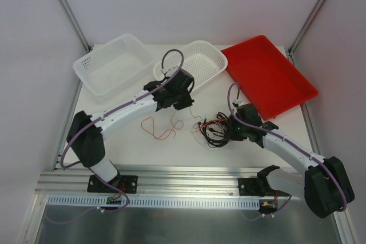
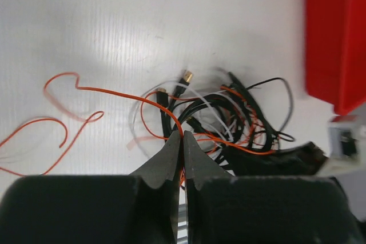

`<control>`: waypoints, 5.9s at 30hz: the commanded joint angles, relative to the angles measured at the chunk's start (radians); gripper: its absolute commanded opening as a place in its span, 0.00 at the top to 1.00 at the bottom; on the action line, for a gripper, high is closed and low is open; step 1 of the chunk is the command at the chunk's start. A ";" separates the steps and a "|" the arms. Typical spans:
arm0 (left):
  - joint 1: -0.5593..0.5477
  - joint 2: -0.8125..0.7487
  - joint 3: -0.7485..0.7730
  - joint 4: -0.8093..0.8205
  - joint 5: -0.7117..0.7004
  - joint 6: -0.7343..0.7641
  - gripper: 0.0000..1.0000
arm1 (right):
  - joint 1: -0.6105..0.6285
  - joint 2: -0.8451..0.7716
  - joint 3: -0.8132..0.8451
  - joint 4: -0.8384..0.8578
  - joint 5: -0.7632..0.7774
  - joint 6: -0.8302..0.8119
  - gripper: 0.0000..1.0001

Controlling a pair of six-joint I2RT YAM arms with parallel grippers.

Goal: Untangle the cables

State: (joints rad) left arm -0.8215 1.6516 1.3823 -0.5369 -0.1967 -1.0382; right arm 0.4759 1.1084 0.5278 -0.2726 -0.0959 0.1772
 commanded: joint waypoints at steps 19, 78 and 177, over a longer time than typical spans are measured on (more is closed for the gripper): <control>0.295 -0.490 -0.183 -0.031 0.187 0.310 1.00 | 0.000 -0.024 0.027 -0.082 0.070 -0.005 0.96; 0.177 -0.343 -0.097 -0.023 -0.037 0.472 1.00 | 0.000 -0.262 0.156 -0.298 0.125 -0.090 0.02; -0.081 -0.263 0.118 0.088 0.169 0.833 1.00 | -0.129 -0.154 -0.111 0.016 -0.067 0.131 0.91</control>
State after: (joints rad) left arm -0.9459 1.4891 1.4624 -0.4084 0.0895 -0.1112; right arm 0.3592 0.9550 0.4252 -0.2829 -0.1574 0.2924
